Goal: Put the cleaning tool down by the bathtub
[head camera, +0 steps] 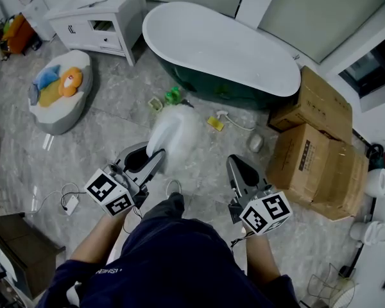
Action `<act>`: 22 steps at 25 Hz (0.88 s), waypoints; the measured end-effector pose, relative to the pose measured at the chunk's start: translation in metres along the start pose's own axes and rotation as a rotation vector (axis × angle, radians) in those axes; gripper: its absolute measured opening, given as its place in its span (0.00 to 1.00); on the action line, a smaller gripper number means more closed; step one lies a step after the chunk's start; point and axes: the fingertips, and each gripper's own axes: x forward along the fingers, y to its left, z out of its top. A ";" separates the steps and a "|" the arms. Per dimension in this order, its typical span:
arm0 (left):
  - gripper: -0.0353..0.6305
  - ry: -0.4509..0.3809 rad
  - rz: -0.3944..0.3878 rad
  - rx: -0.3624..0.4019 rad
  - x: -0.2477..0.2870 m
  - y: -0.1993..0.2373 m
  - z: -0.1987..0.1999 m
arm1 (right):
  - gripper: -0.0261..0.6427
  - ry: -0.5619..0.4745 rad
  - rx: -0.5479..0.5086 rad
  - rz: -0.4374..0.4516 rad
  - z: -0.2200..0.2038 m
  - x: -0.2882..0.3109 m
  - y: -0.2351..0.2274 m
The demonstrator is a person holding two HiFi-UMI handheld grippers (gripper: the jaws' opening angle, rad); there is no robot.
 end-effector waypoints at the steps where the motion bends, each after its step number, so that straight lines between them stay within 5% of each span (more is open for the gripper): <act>1: 0.22 -0.001 -0.005 0.003 0.004 0.009 0.005 | 0.05 0.001 -0.001 -0.004 0.003 0.009 -0.002; 9: 0.22 -0.011 -0.019 0.013 0.024 0.077 0.037 | 0.05 0.012 -0.003 -0.021 0.023 0.076 -0.015; 22: 0.22 -0.004 -0.008 -0.005 0.051 0.128 0.051 | 0.05 0.025 0.004 -0.030 0.042 0.130 -0.042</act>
